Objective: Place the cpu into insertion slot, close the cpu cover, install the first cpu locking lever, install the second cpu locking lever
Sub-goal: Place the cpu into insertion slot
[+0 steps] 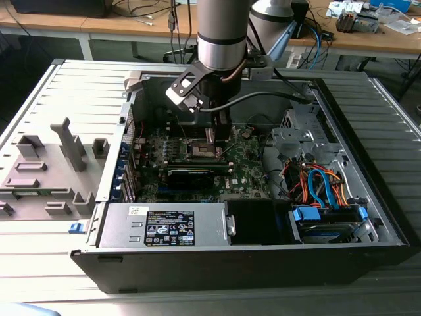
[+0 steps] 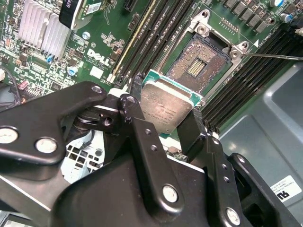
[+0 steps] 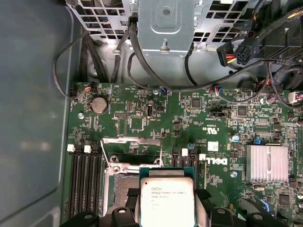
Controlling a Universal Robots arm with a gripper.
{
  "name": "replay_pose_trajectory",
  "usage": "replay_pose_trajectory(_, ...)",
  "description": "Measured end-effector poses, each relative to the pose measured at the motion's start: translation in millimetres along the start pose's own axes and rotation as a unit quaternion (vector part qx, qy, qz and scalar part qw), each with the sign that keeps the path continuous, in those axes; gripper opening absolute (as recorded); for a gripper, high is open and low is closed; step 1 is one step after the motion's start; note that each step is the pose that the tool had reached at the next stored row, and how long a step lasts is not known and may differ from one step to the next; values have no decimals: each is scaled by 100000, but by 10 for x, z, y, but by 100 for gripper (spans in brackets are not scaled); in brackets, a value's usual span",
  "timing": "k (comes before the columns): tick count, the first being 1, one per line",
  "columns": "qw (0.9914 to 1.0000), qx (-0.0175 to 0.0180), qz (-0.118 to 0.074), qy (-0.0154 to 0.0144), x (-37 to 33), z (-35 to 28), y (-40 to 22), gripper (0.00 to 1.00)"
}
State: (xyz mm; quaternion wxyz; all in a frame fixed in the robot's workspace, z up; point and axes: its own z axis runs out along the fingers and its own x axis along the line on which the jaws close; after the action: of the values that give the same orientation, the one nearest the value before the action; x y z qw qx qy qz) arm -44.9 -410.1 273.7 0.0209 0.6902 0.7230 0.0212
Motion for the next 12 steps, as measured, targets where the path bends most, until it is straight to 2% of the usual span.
replay_pose_trajectory(12,100000,-4,8,8,4,26,-7,55)
